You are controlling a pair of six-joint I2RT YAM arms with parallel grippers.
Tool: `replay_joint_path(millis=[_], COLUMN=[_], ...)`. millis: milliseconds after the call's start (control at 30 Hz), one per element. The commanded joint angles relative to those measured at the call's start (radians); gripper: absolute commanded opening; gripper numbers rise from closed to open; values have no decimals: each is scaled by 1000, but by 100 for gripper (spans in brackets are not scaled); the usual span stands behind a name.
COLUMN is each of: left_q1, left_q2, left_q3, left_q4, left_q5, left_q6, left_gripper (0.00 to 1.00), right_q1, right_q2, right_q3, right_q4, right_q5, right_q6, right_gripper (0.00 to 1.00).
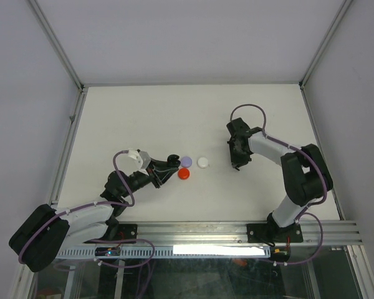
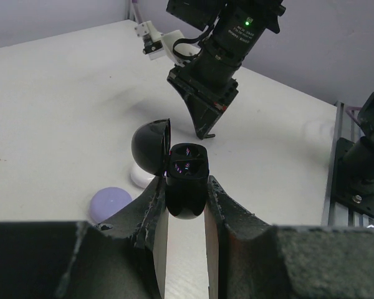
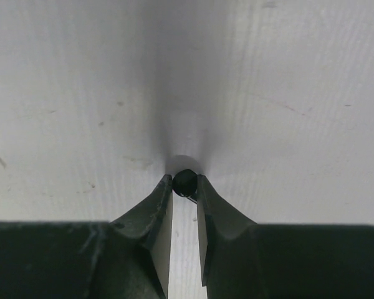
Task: Insert the wireless bluetooth earbuds into the charging case
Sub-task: Pick up the earbud from the center of the board, then place the earbud in the charging case.
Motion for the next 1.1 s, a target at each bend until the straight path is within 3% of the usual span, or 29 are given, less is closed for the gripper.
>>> replay_joint_path(millis=[0,267,633,1067], left_q1=[9,8,9,9], left_q2=[-12,-50,-39,7], left_q3=[-31,-41,17,51], left_q4=[150,222,266,379], left_q5=[35,31,40,124], left_q6=[-14,7,64,106], left_gripper=[0,1,2,4], right_q1=[53,122,225,331], right_q2=[-114,-323,-575,-701], right_q3=[-6,14,-10,-90], right_q4=[64,131,381,699], right_q5=[-32,-150,-327,-522], right_q6=[-22,6,89,158], right_gripper=[13,10,8,8])
